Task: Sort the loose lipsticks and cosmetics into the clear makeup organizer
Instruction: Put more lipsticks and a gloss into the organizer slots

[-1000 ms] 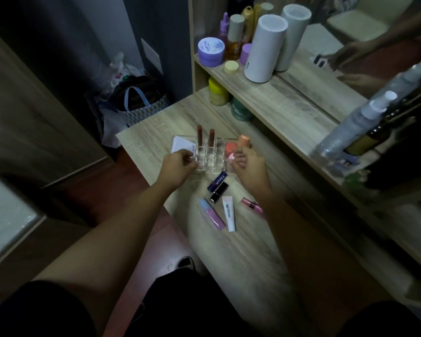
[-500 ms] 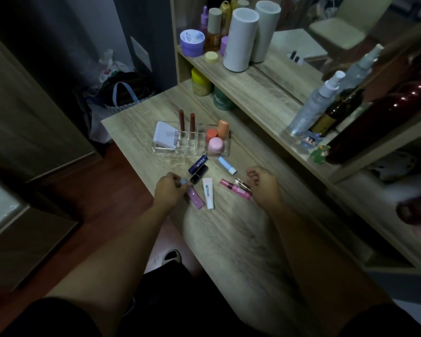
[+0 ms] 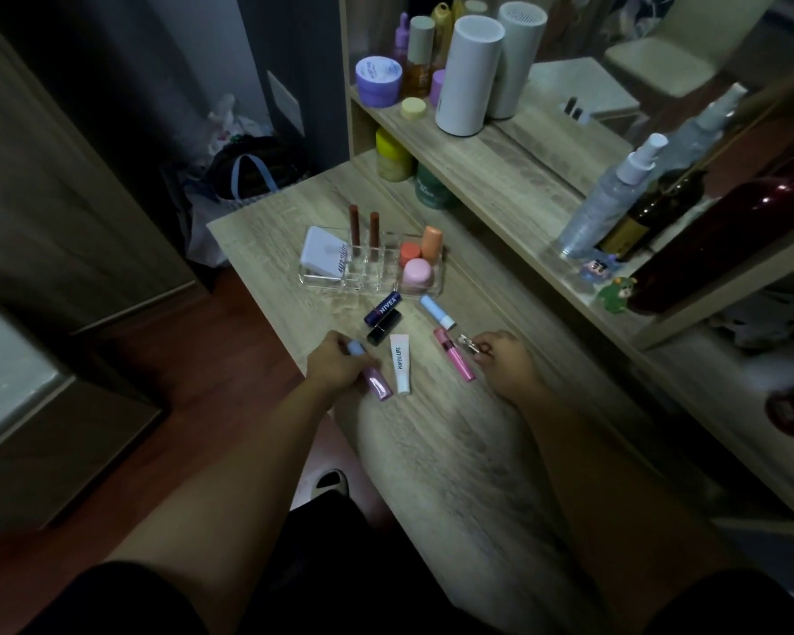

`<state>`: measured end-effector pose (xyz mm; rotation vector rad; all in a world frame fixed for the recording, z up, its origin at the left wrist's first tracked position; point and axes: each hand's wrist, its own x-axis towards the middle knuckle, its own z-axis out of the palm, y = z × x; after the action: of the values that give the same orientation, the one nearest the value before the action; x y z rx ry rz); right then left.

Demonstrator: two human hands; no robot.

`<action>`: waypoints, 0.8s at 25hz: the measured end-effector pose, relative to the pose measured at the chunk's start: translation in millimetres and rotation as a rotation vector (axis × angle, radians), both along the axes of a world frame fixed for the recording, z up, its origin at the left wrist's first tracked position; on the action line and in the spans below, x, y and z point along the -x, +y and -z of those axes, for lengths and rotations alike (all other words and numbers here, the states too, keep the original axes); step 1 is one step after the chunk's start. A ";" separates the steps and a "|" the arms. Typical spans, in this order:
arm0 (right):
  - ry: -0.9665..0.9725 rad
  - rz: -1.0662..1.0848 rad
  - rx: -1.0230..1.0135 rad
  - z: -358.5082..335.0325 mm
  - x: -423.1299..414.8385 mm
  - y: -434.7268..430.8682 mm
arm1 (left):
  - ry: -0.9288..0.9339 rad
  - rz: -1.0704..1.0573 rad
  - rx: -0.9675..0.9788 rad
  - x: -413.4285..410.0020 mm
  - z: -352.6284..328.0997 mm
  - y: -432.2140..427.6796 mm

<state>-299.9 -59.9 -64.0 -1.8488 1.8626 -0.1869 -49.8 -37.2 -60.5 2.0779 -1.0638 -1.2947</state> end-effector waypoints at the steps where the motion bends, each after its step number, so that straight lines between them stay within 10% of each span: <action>1: -0.029 0.007 0.021 -1.7 0.7 2.0 | 0.077 -0.022 -0.005 -3.3 -3.4 -0.1; 10: -0.804 0.192 -0.098 -58.3 -55.2 -26.2 | 0.357 0.052 0.117 -35.4 -59.6 -48.8; 20: -1.013 0.417 0.032 -77.9 -95.4 -80.1 | -0.096 0.216 0.397 -42.8 -106.4 -118.5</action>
<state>-204.6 -140.0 14.0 -0.9947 1.4299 -1.0707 -7.1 -155.7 46.0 1.7755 -1.4869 -0.9830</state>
